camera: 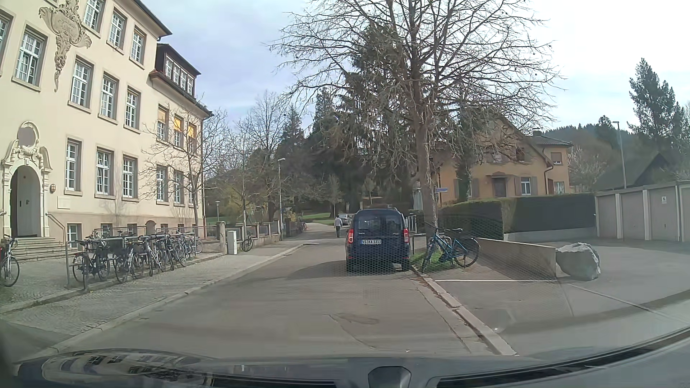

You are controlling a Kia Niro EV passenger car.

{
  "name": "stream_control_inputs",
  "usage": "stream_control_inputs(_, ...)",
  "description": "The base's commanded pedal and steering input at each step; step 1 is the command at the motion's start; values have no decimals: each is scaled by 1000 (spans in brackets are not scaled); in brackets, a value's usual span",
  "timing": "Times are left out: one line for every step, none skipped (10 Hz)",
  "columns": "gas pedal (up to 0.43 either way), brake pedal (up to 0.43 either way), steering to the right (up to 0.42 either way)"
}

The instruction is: Follow the waypoints while adhering to traffic rules and regulations

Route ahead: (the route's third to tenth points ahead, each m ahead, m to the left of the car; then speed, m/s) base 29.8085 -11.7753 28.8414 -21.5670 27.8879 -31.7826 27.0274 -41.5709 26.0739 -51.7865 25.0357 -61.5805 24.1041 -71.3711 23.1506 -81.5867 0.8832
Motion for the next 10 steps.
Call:
stream_control_inputs(248,0,-272)
stream_control_inputs(248,0,-282)
stream_control_inputs(248,0,-299)
stream_control_inputs(248,0,-327)
stream_control_inputs(248,0,-346)
stream_control_inputs(248,0,-353)
stream_control_inputs(248,0,-349)
stream_control_inputs(248,0,-335)
stream_control_inputs(240,0,-309)
stream_control_inputs(189,0,-287)
